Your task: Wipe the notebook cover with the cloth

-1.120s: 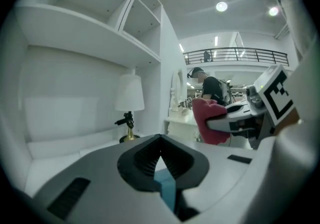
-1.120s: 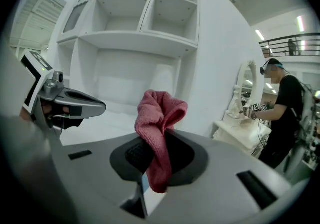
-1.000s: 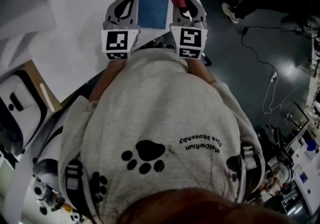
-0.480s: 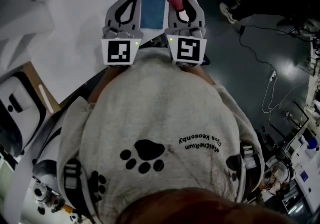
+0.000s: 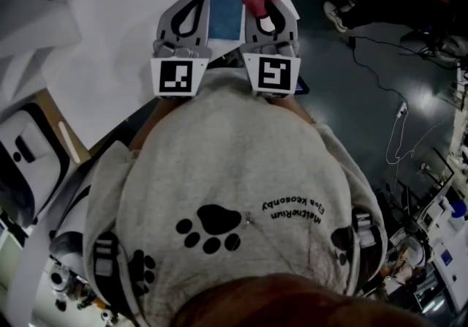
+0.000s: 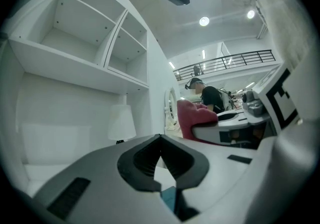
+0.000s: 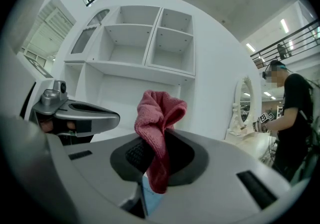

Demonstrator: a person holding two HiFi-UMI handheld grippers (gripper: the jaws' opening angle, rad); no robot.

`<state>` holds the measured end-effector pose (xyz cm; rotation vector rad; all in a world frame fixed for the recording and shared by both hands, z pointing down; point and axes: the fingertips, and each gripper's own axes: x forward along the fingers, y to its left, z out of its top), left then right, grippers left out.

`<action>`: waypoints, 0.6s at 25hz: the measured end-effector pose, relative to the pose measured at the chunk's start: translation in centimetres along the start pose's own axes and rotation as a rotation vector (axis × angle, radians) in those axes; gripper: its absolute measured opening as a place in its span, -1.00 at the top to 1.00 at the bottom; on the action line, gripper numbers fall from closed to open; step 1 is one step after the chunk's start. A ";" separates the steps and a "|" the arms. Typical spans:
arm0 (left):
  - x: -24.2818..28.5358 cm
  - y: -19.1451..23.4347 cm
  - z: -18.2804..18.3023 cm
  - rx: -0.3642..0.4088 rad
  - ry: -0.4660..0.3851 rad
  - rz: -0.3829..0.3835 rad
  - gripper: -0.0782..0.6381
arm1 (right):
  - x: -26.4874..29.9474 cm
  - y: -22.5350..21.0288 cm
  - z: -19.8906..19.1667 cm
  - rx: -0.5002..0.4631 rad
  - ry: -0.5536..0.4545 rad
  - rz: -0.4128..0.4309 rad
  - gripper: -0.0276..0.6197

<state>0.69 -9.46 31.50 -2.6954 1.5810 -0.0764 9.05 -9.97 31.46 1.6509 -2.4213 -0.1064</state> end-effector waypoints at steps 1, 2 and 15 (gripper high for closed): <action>-0.1 0.0 -0.1 -0.003 0.001 -0.002 0.75 | 0.0 0.0 -0.1 0.000 0.002 0.000 0.73; -0.1 0.0 -0.2 -0.004 0.003 -0.003 0.75 | -0.1 0.1 -0.2 -0.001 0.004 0.000 0.73; 0.6 -0.7 -0.1 0.003 0.019 -0.019 0.75 | 0.2 -0.4 0.4 0.013 -0.006 0.020 0.73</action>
